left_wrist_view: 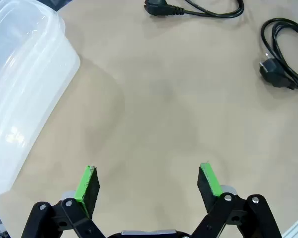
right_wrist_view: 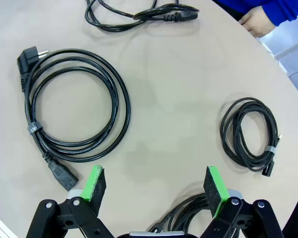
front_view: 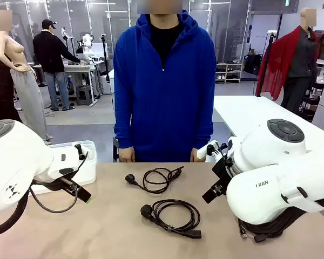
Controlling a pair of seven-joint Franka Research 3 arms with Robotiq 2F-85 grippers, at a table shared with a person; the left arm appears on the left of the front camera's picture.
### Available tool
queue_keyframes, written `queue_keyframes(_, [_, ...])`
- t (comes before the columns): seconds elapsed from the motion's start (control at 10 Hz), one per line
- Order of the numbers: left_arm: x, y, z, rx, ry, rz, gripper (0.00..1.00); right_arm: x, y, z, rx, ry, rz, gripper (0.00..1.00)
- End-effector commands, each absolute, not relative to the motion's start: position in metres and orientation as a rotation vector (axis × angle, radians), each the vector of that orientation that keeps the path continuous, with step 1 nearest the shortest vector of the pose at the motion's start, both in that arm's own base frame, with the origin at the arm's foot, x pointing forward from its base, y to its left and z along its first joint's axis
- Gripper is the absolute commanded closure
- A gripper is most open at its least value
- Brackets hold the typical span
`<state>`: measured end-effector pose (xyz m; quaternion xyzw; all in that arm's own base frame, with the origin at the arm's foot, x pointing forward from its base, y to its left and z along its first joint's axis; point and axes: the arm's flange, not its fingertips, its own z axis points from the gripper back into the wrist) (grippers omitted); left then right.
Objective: Organize and store the cables.
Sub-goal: Place the Power Cable into the Organizing box.
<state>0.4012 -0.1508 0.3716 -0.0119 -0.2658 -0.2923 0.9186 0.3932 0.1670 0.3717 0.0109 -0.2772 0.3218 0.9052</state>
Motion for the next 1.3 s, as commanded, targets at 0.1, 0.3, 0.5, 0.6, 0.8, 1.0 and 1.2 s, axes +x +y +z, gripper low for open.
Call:
queue_keyframes(0.1, [0.4012,-0.151,0.3716,-0.024,-0.546,-0.601,0.0,0.3932,0.167,0.3716,0.022,-0.573,0.665,0.0])
queue_keyframes(0.3, [0.4012,-0.151,0.3716,-0.024,-0.546,-0.601,0.0,0.3932,0.167,0.3716,0.022,-0.573,0.665,0.0])
queue_keyframes(0.5, [0.4012,-0.151,0.3716,-0.024,-0.546,-0.601,0.0,0.3932,0.167,0.3716,0.022,-0.573,0.665,0.0])
queue_keyframes(0.6, [0.4012,-0.151,0.3716,-0.024,-0.546,-0.601,0.0,0.3932,0.167,0.3716,0.022,-0.573,0.665,0.0])
queue_keyframes(0.8, [0.4012,-0.151,0.3716,-0.024,-0.546,-0.601,0.0,0.3932,0.167,0.3716,0.022,-0.573,0.665,0.0])
queue_keyframes(1.0, [0.4012,-0.151,0.3716,-0.024,-0.546,-0.601,0.0,0.3932,0.167,0.3716,0.022,-0.573,0.665,0.0])
queue_keyframes(1.2, [0.4012,-0.151,0.3716,-0.024,-0.546,-0.601,0.0,0.3931,0.1671,0.3717,0.021,-0.573,0.667,0.0])
